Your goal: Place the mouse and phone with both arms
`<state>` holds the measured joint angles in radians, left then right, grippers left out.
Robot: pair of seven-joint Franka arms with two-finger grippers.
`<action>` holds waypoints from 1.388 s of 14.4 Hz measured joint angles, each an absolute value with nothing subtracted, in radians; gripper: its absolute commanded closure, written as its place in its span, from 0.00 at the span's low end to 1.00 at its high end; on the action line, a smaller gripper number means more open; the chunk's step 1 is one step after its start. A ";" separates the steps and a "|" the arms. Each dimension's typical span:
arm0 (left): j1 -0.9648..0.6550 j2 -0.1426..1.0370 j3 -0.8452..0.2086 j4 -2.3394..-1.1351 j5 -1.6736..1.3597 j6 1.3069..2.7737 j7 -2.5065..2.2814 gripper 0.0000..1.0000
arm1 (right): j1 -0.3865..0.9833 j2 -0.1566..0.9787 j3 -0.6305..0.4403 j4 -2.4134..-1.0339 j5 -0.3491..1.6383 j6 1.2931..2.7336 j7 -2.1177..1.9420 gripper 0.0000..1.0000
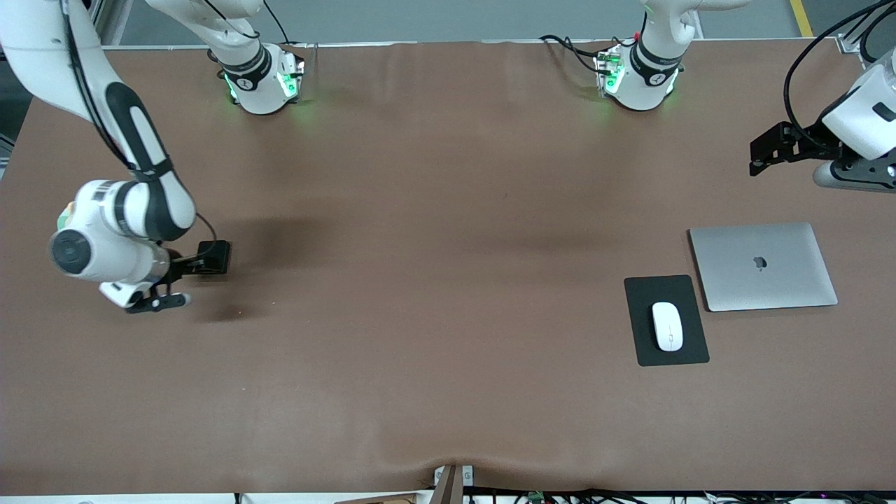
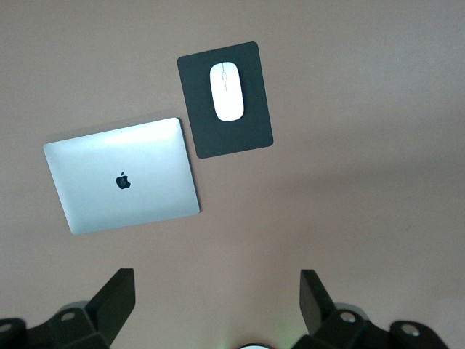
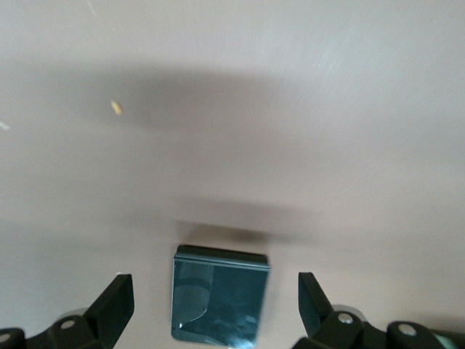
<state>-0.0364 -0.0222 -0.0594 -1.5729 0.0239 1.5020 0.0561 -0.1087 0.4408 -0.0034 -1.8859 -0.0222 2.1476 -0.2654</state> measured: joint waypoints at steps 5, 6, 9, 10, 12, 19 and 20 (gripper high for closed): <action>-0.038 -0.022 -0.061 -1.574 0.024 1.502 0.054 0.00 | -0.108 0.439 -0.003 -1.576 -0.022 1.991 -0.266 0.00; -0.038 -0.022 -0.066 -1.574 0.024 1.502 0.054 0.00 | -0.109 0.439 -0.003 -1.526 -0.022 1.966 -0.266 0.00; -0.039 -0.022 -0.094 -1.574 0.024 1.502 0.052 0.00 | -0.109 0.440 -0.003 -1.386 -0.022 1.941 -0.303 0.00; -0.039 -0.023 -0.097 -1.574 0.024 1.502 0.052 0.00 | -0.108 0.439 -0.001 -1.346 -0.022 1.916 -0.324 0.00; -0.037 -0.023 -0.097 -1.574 0.024 1.502 0.052 0.00 | -0.107 0.423 0.000 -1.293 -0.022 1.869 -0.342 0.00; -0.030 -0.023 -0.093 -1.574 0.024 1.502 0.052 0.00 | -0.107 0.234 0.001 -1.273 -0.022 1.464 -0.357 0.00; -0.029 -0.023 -0.092 -1.574 0.024 1.502 0.052 0.00 | -0.107 0.221 0.001 -1.277 -0.022 1.443 -0.357 0.00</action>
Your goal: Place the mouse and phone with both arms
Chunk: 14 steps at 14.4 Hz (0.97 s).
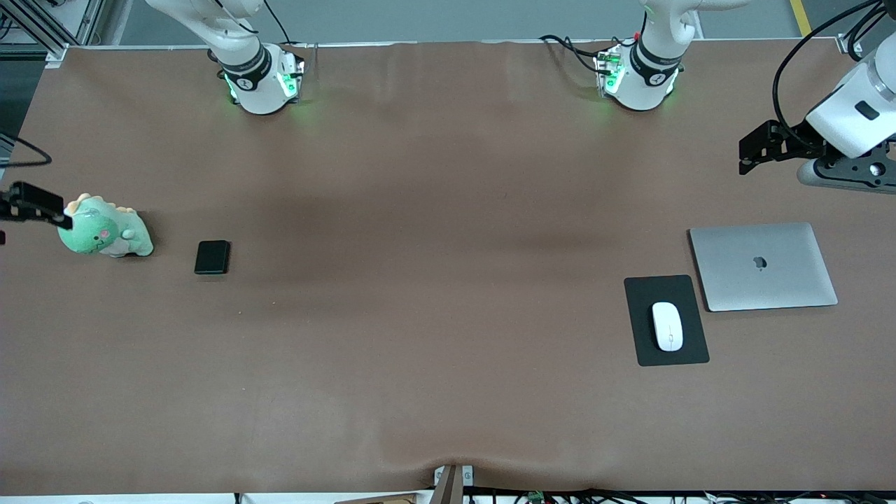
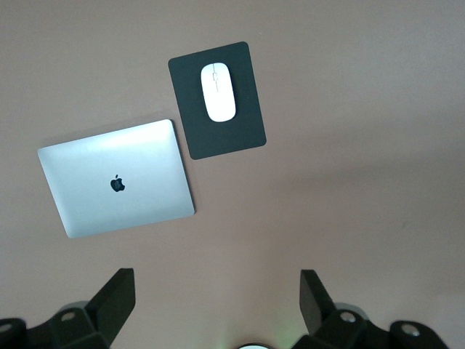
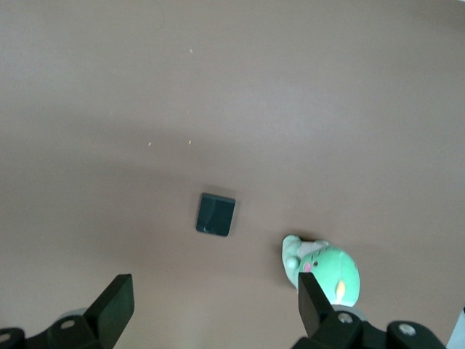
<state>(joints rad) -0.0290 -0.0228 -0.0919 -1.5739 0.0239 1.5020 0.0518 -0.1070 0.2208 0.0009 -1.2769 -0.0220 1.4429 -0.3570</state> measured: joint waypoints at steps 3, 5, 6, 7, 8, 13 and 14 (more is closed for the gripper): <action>-0.029 -0.023 -0.090 -1.574 0.024 1.502 0.052 0.00 | -0.107 0.163 0.001 -1.343 -0.022 1.422 -0.357 0.00; -0.028 -0.023 -0.089 -1.574 0.024 1.502 0.052 0.00 | -0.107 0.099 0.000 -1.431 -0.022 1.426 -0.357 0.00; -0.028 -0.023 -0.088 -1.574 0.024 1.502 0.052 0.00 | -0.107 0.068 0.000 -1.473 -0.022 1.435 -0.357 0.00; -0.026 -0.023 -0.088 -1.574 0.024 1.502 0.052 0.00 | -0.107 0.042 0.000 -1.506 -0.022 1.440 -0.354 0.00; -0.021 -0.023 -0.087 -1.574 0.024 1.502 0.052 0.00 | -0.107 0.025 0.001 -1.528 -0.022 1.441 -0.334 0.00; 0.012 -0.023 -0.085 -1.575 0.024 1.502 0.052 0.00 | -0.058 0.002 0.007 -1.558 -0.021 1.431 -0.168 0.00; 0.012 -0.023 -0.086 -1.575 0.024 1.502 0.052 0.00 | -0.049 0.002 0.008 -1.558 -0.021 1.431 -0.168 0.00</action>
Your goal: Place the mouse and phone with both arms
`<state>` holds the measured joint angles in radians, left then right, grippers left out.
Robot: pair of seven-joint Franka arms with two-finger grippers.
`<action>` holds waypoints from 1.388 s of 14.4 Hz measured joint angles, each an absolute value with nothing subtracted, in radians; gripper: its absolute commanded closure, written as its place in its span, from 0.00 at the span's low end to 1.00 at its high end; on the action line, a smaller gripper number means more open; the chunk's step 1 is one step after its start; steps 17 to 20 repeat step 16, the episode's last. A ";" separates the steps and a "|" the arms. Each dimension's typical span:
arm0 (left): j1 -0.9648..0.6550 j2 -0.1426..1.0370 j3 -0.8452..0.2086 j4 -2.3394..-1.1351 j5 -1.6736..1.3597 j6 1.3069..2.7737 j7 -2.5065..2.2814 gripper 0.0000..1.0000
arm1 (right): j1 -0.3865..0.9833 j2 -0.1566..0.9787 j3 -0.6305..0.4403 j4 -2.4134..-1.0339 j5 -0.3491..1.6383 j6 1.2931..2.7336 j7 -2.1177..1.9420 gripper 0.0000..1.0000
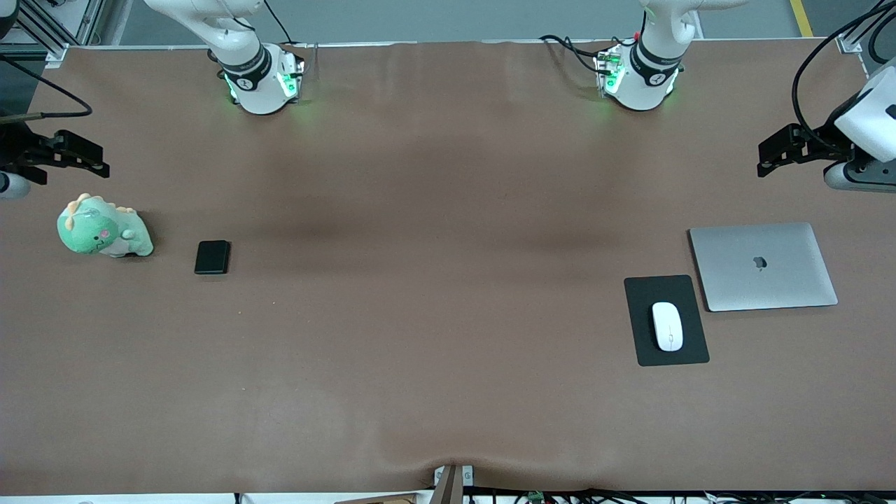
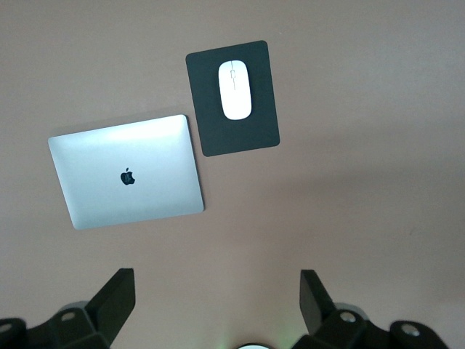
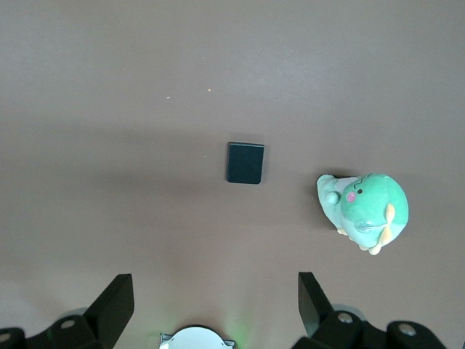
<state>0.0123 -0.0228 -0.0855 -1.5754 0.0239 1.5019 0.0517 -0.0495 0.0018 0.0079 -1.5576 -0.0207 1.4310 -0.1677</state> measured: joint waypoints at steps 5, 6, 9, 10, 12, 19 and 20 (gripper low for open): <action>0.009 -0.023 -0.096 -1.575 0.024 1.502 0.052 0.00 | -0.023 0.000 0.007 -1.545 -0.021 1.442 -0.168 0.00; 0.009 -0.023 -0.097 -1.575 0.024 1.502 0.052 0.00 | -0.023 0.000 0.005 -1.539 -0.021 1.443 -0.168 0.00; 0.009 -0.023 -0.097 -1.575 0.024 1.502 0.052 0.00 | -0.023 0.000 0.003 -1.522 -0.021 1.444 -0.168 0.00; 0.009 -0.023 -0.097 -1.575 0.024 1.502 0.052 0.00 | -0.023 0.000 0.002 -1.518 -0.021 1.444 -0.168 0.00; 0.009 -0.023 -0.097 -1.576 0.024 1.502 0.052 0.00 | -0.023 0.000 0.001 -1.514 -0.021 1.444 -0.168 0.00; 0.009 -0.023 -0.097 -1.576 0.024 1.502 0.052 0.00 | -0.023 0.000 0.000 -1.514 -0.021 1.444 -0.168 0.00; 0.009 -0.023 -0.097 -1.576 0.024 1.502 0.052 0.00 | -0.023 0.000 0.000 -1.514 -0.021 1.444 -0.168 0.00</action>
